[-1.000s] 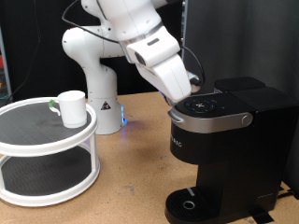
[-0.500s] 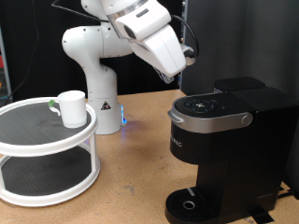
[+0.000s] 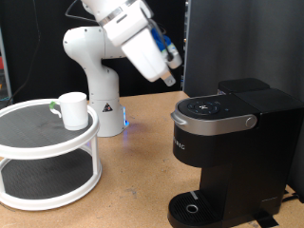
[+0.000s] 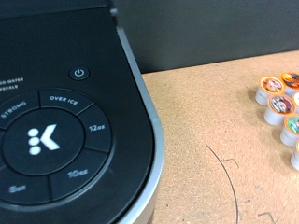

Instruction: Make a cup of coffee with the keurig machine

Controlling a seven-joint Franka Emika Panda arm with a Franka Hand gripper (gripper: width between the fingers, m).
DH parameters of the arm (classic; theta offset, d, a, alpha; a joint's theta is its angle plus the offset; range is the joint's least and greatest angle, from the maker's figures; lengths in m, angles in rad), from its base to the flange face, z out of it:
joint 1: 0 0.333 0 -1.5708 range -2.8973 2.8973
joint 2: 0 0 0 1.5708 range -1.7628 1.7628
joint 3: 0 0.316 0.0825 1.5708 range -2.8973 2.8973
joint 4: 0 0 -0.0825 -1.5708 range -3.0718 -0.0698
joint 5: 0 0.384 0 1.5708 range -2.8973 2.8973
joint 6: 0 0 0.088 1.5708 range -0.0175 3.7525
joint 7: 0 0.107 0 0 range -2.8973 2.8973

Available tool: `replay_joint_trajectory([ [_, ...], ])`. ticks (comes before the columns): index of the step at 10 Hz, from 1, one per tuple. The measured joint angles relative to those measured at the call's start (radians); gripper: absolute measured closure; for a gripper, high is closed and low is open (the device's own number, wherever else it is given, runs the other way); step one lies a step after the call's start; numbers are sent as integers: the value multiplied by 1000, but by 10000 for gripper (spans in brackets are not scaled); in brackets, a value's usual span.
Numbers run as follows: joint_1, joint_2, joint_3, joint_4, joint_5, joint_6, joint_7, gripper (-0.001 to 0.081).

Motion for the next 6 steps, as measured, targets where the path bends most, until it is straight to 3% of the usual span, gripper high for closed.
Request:
replay_joint_trajectory([
  [3,-31,-82,-22,-74,-1,-34,44,804],
  [6,-31,-85,-36,-83,8,-60,-6,804],
])
